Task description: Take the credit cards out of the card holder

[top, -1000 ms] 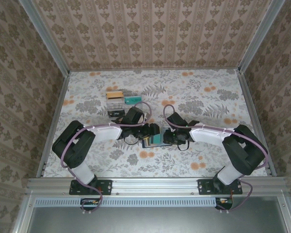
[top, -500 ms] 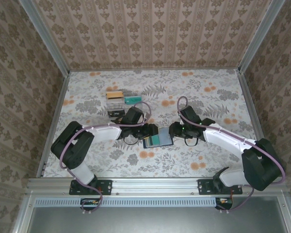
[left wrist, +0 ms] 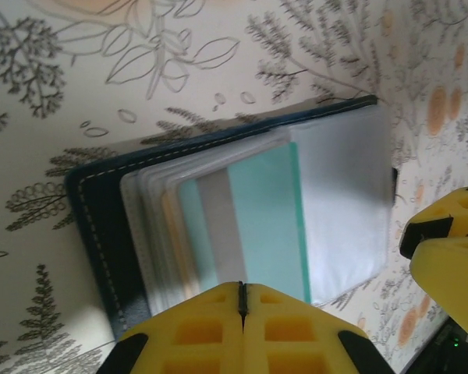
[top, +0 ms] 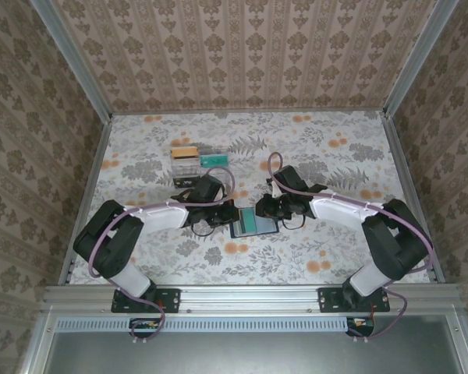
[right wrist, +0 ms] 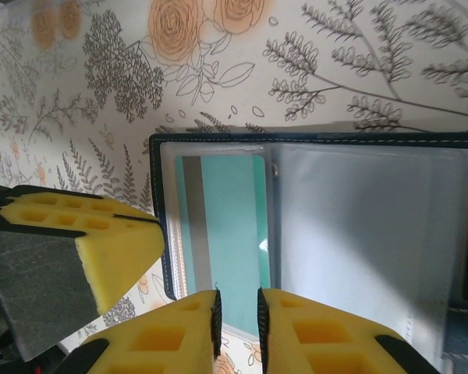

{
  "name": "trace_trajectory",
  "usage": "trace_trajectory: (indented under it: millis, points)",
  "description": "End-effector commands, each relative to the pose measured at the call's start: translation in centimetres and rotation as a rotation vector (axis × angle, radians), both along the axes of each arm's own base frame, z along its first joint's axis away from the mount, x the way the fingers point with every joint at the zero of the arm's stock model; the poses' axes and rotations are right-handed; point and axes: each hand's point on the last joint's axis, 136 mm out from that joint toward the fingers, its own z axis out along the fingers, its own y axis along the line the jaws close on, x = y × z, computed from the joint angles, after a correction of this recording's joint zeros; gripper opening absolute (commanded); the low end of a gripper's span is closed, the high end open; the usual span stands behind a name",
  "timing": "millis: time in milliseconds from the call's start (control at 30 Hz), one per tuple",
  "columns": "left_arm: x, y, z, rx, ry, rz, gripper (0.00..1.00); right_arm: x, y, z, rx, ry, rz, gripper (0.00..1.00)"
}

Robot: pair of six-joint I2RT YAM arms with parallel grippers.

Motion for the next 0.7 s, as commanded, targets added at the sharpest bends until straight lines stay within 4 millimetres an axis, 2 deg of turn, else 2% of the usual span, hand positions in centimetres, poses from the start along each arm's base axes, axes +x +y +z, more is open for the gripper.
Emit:
trace_trajectory:
  millis: [0, 267, 667]
  points:
    - [-0.8, 0.5, -1.6, 0.035, 0.043, -0.008, 0.01, 0.3, 1.5, 0.3, 0.05, 0.008, 0.043, 0.22]
    - [-1.4, 1.0, -3.1, 0.079, 0.077, -0.015, 0.01, -0.1, 1.4, -2.1, 0.018, 0.064, 0.049, 0.22]
    - [-1.6, 0.9, -3.2, 0.092, 0.081, -0.027, 0.02, -0.4, 1.9, -3.4, 0.044, 0.104, 0.063, 0.22]
